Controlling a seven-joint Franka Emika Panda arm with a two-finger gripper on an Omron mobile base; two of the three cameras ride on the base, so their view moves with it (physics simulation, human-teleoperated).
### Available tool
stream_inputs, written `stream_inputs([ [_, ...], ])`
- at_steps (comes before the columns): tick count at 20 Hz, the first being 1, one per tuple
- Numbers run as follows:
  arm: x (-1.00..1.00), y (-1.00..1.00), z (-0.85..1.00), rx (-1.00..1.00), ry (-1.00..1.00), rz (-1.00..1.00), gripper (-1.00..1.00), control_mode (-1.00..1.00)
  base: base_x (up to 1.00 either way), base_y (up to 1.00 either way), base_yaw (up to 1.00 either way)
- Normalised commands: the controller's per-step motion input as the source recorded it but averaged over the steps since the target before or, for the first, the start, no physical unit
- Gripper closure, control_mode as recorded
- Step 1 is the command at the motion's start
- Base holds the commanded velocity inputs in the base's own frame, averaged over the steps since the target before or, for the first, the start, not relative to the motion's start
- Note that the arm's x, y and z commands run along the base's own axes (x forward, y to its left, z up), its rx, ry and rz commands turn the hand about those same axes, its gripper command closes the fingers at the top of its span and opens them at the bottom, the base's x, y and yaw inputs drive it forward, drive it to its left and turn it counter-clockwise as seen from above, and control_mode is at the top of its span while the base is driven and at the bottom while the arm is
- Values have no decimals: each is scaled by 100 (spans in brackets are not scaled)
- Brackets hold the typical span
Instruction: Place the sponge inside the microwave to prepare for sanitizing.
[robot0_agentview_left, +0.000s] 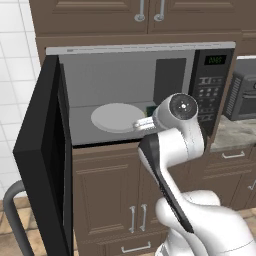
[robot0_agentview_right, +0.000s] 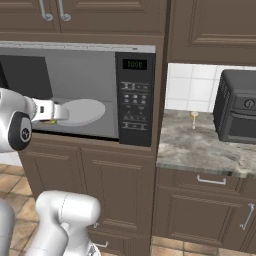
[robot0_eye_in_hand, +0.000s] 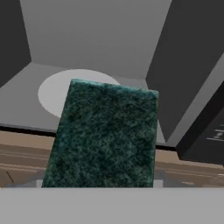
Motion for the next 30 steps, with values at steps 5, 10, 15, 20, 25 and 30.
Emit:
stream_inputs([
  [5,17,4,-1,3,0,-3,100,-100,0,0,0],
  [10,27,7,-3,6,-2,0,100,-100,0,0,0],
  [15,26,1,-7,6,-1,0,100,-100,0,0,0],
  [20,32,3,-16,5,0,0,100,-100,0,0,0],
  [25,32,9,-22,5,1,2,100,-100,0,0,0],
  [30,26,19,-22,2,1,6,100,-100,0,0,0],
])
